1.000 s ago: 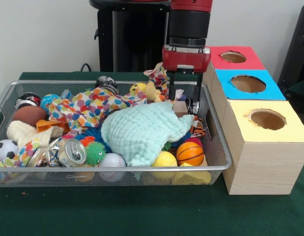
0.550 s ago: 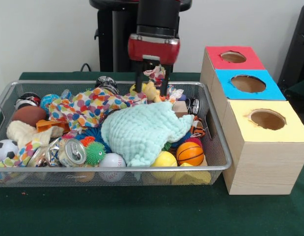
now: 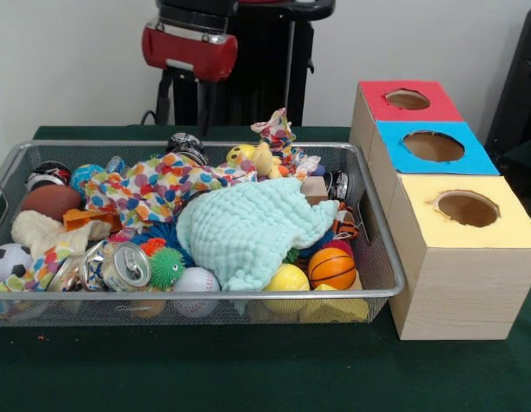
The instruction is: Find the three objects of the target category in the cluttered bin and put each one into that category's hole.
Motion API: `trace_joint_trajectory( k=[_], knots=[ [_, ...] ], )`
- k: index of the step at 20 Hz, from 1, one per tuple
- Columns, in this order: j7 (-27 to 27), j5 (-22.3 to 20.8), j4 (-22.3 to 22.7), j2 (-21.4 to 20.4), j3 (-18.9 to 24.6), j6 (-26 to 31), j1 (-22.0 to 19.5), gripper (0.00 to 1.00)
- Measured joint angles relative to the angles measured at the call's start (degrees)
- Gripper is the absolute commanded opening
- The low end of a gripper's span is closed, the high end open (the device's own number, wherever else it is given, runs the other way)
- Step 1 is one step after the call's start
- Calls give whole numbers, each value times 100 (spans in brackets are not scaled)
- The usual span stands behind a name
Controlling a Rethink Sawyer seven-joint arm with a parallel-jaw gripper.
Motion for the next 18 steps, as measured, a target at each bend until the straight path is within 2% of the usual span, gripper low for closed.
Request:
trace_joint_trajectory(
  k=[3,7,18],
  knots=[
    [-117,-27,1,0,171,27,-264,100],
    [-144,-156,0,86,269,25,-398,100],
    [-144,-649,9,630,289,-65,-425,100]
  ],
)
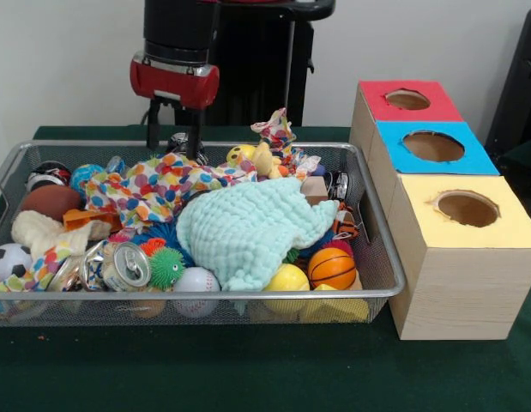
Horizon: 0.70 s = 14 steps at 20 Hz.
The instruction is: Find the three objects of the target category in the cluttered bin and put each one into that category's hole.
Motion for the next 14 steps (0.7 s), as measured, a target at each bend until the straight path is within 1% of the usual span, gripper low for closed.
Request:
trace_joint_trajectory(
  k=[6,11,12,14],
  knots=[
    [0,-250,-3,279,2,-111,-5,100],
    [0,-616,-22,570,3,-233,-5,100],
    [0,-790,-45,702,3,-259,-5,100],
    [0,-875,-64,763,4,-263,-8,100]
  ],
)
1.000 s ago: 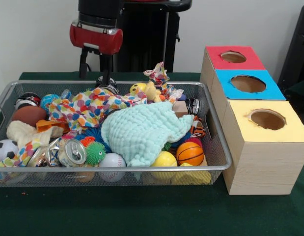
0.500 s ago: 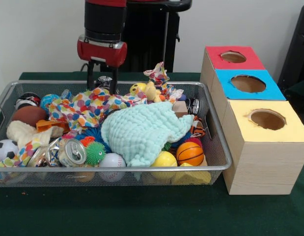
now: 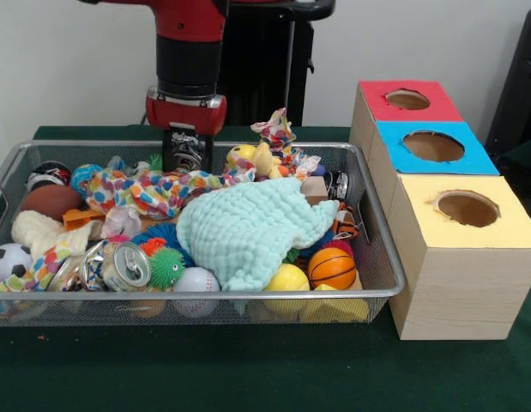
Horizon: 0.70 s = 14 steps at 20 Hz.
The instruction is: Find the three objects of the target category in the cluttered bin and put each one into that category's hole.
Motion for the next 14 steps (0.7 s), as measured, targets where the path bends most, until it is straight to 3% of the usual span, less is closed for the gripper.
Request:
trace_joint_trajectory(
  k=[7,8,14],
  knots=[
    [0,-455,-168,222,2,-142,-88,100],
    [0,-564,-201,255,2,-228,-107,0],
    [0,-643,-215,265,2,-333,-120,0]
  ],
)
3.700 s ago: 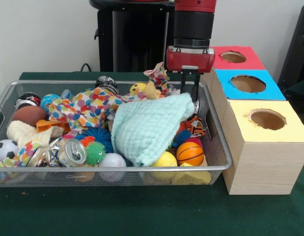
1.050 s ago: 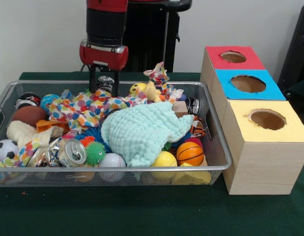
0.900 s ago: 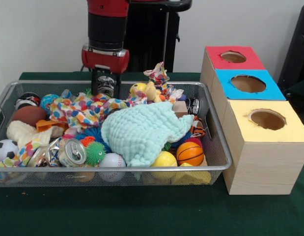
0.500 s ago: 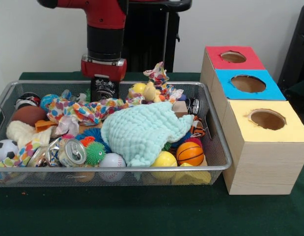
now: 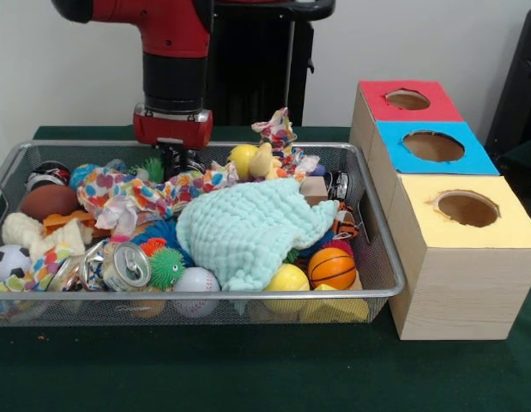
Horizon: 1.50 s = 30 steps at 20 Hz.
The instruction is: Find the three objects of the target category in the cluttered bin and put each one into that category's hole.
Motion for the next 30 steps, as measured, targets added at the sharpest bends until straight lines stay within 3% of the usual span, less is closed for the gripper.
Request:
trace_joint_trajectory(
  k=[7,16,21,30],
  knots=[
    [0,47,58,-130,-61,-1,172,0],
    [0,581,177,-482,-511,-2,1557,0],
    [0,1152,201,-598,-804,-2,2348,0],
    [1,1846,205,-654,-1217,-2,3062,0]
  ],
)
